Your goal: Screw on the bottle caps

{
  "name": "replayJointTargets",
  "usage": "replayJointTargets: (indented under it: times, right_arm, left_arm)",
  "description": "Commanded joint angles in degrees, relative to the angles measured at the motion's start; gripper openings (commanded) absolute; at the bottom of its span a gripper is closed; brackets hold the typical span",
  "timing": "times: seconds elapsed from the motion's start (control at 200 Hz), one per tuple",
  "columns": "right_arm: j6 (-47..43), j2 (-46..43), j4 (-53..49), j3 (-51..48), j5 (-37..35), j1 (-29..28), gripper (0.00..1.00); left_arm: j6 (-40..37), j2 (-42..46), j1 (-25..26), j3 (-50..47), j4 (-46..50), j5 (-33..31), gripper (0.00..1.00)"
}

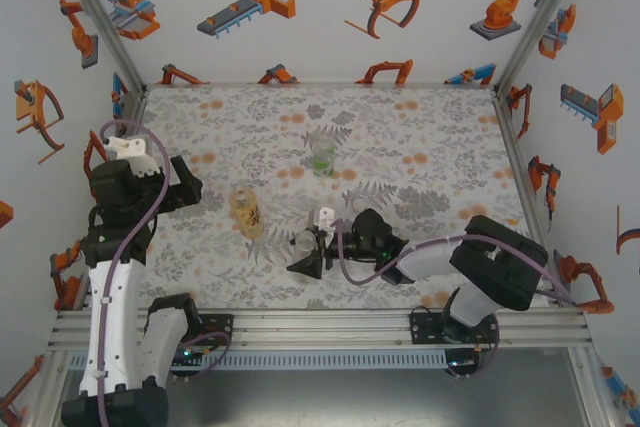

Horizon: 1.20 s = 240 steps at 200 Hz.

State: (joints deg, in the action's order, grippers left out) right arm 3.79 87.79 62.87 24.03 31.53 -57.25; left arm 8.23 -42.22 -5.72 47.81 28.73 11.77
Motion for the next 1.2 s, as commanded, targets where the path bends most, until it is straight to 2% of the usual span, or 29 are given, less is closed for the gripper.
replayJointTargets:
  times: [0.0,0.12,0.23,0.431,0.656,0.756,0.936,1.076,1.197]
  right_arm:
    - [-1.62,-4.72,-1.52,-0.65,-3.28,-0.16,0.55]
    - [-3.54,-10.76,-11.4,0.44,-6.99,0.28,0.52]
    - [-4.28,-16.51,-21.95,2.4,-10.11,1.57,0.51]
    - [-5.34,-24.63,-41.46,8.95,-14.63,4.95,0.5]
    - [-3.08,-31.98,-54.98,15.58,-21.3,9.55,0.47]
    - [-3.4,-35.72,-59.32,17.79,-22.65,11.49,0.46]
    - [-7.89,-42.71,-64.18,20.17,-20.38,12.15,0.46]
    - [-5.82,-45.14,-65.32,22.84,-19.37,12.09,0.45]
    - [-3.83,-45.79,-63.02,24.07,-12.2,12.16,0.45]
  left_arm:
    - [-0.29,1.43,-0.17,0.52,-2.6,7.79,0.97]
    - [2.63,0.76,1.11,2.24,-4.71,12.22,0.97]
    - [4.4,0.05,5.02,4.09,-7.52,13.85,0.97]
    - [5.85,-2.12,16.55,5.01,-17.41,16.77,0.97]
    - [3.55,-4.42,30.44,1.78,-32.2,19.4,0.98]
    - [2.71,-4.71,35.03,-1.07,-39.53,20.55,0.98]
    - [0.51,-5.1,41.96,-5.57,-49.8,22.88,0.98]
    - [-2.68,-7.29,47.72,-5.62,-52.01,24.39,0.98]
    - [-6.08,-10.48,52.35,-4.51,-52.09,26.0,0.97]
